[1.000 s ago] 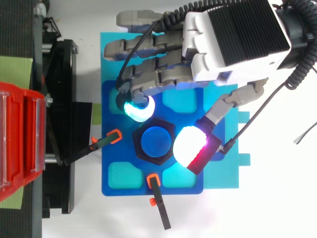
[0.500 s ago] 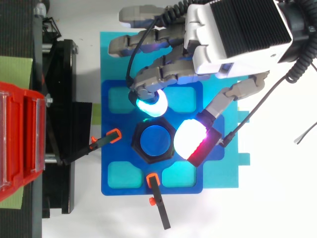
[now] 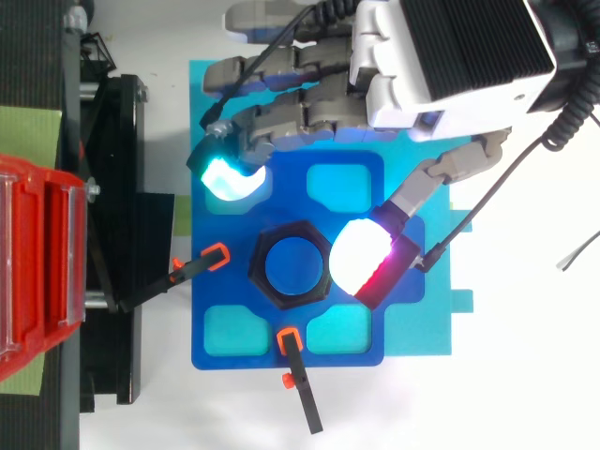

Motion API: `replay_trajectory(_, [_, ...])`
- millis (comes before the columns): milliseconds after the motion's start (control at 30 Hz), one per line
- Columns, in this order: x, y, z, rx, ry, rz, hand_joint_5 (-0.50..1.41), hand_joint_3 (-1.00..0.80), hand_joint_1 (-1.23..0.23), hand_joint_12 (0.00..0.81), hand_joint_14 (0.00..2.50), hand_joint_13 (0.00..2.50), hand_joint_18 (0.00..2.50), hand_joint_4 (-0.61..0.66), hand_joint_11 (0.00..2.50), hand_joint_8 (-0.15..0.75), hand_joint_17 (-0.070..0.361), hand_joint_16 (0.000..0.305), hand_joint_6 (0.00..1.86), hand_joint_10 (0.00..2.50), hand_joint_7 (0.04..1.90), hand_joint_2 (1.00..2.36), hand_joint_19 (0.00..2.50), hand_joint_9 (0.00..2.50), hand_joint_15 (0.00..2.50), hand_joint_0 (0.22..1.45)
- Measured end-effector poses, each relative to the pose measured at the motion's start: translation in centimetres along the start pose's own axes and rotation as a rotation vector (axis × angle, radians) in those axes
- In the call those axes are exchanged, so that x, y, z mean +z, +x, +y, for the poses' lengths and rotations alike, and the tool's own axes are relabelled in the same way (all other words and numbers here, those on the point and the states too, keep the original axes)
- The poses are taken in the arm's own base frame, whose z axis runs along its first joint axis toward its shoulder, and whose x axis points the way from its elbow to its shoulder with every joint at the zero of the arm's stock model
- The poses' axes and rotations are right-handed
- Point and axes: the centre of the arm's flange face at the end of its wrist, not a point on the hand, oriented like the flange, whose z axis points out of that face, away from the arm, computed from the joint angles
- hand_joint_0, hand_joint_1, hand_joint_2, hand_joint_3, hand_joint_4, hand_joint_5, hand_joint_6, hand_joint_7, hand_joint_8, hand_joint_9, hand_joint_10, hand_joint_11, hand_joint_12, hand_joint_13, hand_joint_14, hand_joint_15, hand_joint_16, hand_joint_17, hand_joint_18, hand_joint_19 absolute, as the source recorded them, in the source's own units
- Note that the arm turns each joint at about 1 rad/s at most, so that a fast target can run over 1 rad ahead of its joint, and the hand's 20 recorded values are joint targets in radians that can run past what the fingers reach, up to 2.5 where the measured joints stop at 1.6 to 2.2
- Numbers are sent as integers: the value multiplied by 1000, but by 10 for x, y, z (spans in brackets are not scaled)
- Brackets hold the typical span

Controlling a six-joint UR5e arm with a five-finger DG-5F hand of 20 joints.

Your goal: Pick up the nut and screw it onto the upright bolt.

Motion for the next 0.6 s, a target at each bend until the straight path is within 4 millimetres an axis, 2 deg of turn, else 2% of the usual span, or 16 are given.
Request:
replay_trajectory(267, [2, 2, 4, -1, -6, 3, -149, -500, -210, 315, 0, 186, 0, 211, 0, 222, 96, 43, 502, 0, 691, 1000, 0, 527, 0, 454])
replay_trajectory(600, [11, 9, 19, 5, -27, 9, -142, -500, -211, 314, 0, 184, 0, 215, 0, 227, 95, 42, 502, 0, 716, 1000, 0, 528, 0, 458])
